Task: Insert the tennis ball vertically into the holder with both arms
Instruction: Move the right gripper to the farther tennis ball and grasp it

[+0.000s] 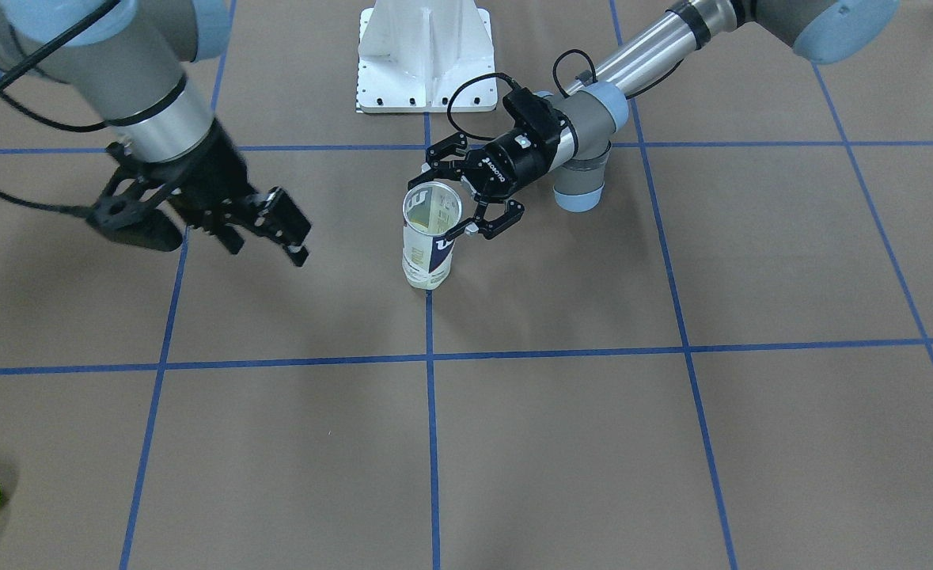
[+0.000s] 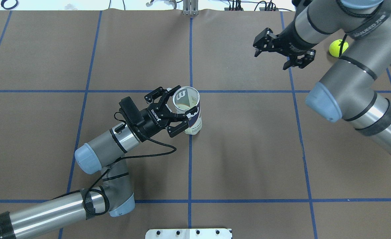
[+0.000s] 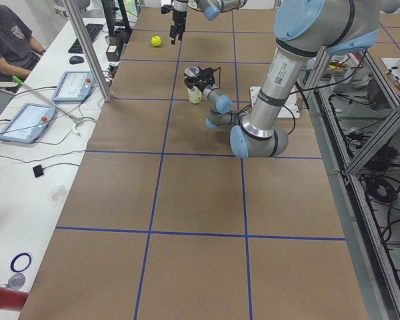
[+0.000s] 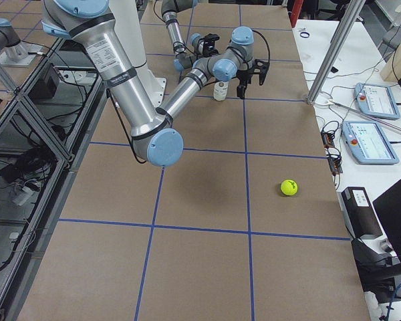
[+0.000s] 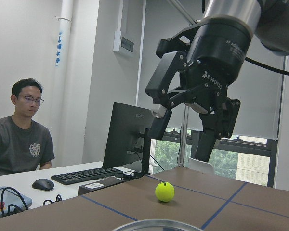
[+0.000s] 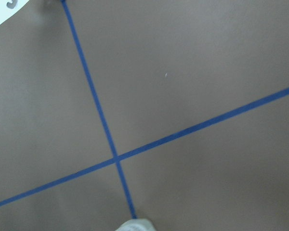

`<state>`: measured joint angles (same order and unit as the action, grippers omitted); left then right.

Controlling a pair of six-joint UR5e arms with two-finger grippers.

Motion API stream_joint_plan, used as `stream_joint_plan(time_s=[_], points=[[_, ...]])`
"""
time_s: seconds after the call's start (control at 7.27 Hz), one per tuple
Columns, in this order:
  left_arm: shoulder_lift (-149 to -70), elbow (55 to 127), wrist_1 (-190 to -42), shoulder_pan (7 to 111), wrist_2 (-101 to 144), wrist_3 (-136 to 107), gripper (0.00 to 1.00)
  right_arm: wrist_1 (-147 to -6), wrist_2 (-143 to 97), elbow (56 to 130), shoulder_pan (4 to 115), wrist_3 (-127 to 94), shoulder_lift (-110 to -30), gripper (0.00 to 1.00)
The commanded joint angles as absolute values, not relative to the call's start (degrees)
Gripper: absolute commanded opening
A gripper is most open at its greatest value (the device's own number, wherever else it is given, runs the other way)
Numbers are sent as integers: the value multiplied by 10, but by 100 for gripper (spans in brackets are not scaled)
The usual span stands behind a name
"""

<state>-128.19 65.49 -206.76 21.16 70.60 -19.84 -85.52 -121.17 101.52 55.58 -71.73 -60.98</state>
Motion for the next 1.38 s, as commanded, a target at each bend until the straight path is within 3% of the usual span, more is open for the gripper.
stream_joint_plan(time_s=[0.0, 0.14, 0.41, 0.55, 1.24], points=[[-1282, 656, -2068, 211, 706, -199, 88, -848, -1237, 868, 674, -531, -629, 99], [-1281, 657, -2068, 212, 706, -199, 88, -829, -1245, 789, 707, -481, -617, 99], [-1281, 655, -2068, 212, 706, -198, 88, -616, -1217, 556, 731, -496, -572, 99], [-1281, 655, -2068, 212, 706, -199, 88, -573, -1203, 510, 729, -541, -555, 99], [-1281, 657, -2068, 213, 706, -199, 88, -495, -1108, 480, 659, -647, -562, 99]])
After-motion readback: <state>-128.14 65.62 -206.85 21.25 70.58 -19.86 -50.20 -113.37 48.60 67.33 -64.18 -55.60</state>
